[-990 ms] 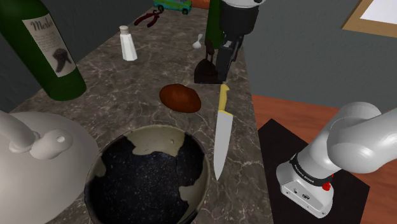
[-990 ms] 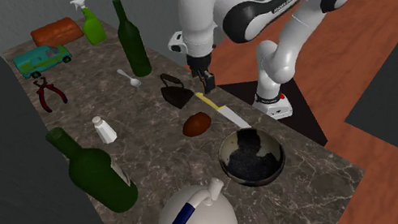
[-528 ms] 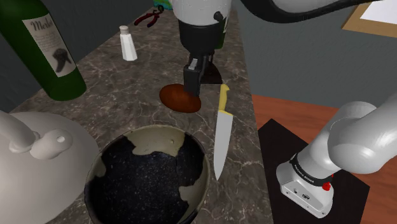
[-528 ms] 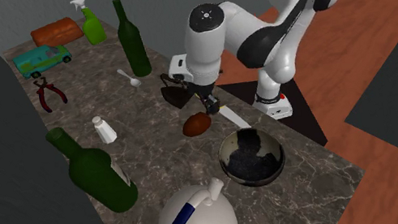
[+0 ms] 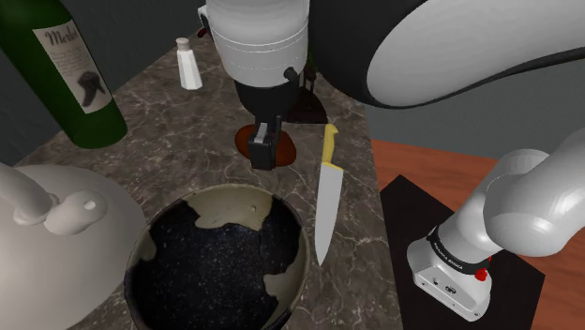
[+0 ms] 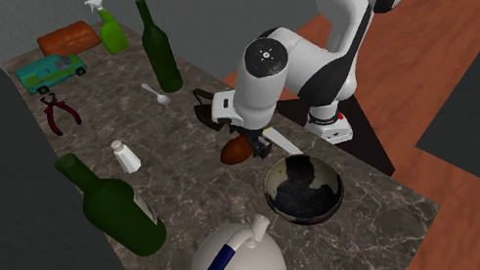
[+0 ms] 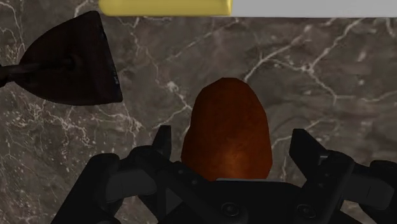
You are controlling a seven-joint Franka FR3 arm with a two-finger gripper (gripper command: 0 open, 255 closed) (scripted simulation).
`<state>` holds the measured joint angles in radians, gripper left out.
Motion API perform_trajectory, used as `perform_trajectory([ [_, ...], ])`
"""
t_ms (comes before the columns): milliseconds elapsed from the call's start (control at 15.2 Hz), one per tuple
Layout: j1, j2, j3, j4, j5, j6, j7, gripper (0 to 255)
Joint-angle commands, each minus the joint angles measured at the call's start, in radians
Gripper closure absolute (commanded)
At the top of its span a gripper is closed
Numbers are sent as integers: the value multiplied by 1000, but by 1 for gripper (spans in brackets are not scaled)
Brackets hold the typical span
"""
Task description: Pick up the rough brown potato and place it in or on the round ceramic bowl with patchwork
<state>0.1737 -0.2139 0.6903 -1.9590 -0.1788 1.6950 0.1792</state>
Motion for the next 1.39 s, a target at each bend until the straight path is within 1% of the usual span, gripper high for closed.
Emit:
perform_trajectory([
  [0, -1, -4, -4, -28, 0, 26, -1, 0],
  [132, -2, -5, -7, -50, -1, 47, -2, 0],
  [594, -2, -5, -7, -50, -1, 47, -2, 0],
  [660, -2, -5, -7, -50, -1, 47, -2, 255],
  [1254, -2, -5, -7, -50, -1, 47, -2, 255],
  [1320, -2, -6, -8, -38, 0, 35, -5, 255],
])
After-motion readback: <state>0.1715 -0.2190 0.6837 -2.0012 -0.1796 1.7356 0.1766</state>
